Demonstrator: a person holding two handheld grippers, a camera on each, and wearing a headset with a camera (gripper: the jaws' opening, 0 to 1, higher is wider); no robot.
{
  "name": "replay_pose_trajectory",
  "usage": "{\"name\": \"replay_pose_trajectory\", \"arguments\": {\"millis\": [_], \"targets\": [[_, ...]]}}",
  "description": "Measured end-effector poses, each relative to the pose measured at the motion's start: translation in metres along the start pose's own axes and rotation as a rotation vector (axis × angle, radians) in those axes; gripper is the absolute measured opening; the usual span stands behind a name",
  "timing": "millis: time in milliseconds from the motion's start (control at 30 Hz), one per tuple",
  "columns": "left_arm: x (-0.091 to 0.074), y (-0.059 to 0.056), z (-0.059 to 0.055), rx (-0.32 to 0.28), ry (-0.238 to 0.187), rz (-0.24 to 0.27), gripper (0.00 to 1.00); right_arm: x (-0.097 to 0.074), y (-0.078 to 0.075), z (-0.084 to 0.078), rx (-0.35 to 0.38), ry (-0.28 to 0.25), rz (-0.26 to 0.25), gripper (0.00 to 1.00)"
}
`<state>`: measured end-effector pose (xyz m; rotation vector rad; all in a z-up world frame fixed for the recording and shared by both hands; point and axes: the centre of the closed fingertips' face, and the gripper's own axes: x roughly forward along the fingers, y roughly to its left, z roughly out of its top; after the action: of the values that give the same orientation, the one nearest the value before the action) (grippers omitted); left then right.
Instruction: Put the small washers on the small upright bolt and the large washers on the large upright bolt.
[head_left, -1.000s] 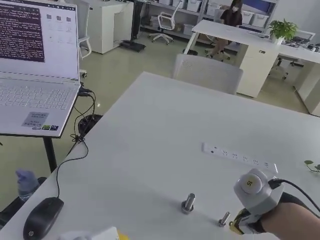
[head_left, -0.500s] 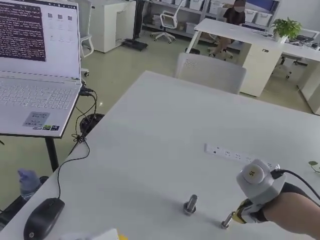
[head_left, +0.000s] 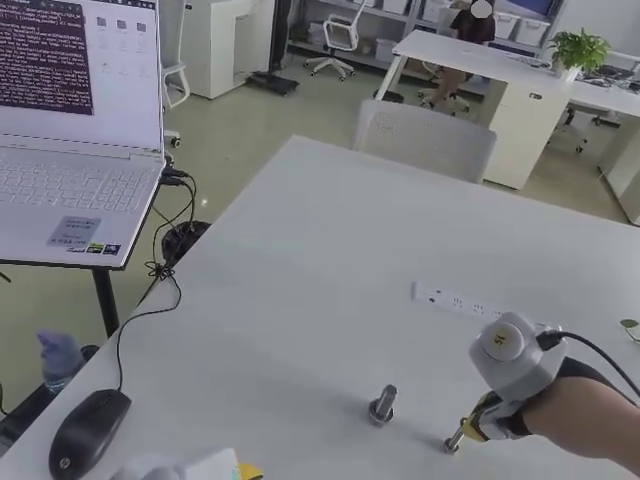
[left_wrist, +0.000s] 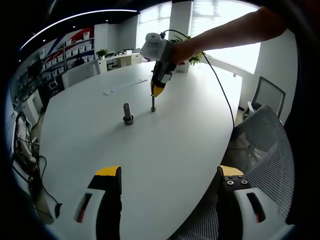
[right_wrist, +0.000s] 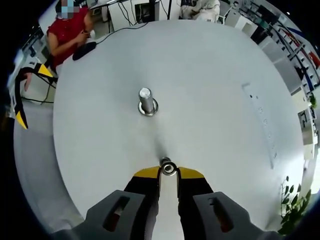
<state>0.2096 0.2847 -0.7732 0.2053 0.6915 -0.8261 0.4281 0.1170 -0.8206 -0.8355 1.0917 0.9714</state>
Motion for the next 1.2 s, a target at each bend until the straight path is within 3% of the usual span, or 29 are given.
{"name": "replay_pose_trajectory", "arguments": {"millis": [333,767,1200], "targets": [[0.002,0.000,-0.002,-0.006,0.002,-0.004,0.77,0.005,0.001,0.002,-0.006,0.005,0.006,0.14],[0.003,0.000,0.004,0.001,-0.011,-0.002,0.78,0.014,0.000,-0.002,-0.008,0.020,0.012,0.14],[0.005,0.000,-0.002,0.002,0.001,-0.005,0.78,0.024,0.002,-0.003,-0.019,0.030,0.020,0.14]]}}
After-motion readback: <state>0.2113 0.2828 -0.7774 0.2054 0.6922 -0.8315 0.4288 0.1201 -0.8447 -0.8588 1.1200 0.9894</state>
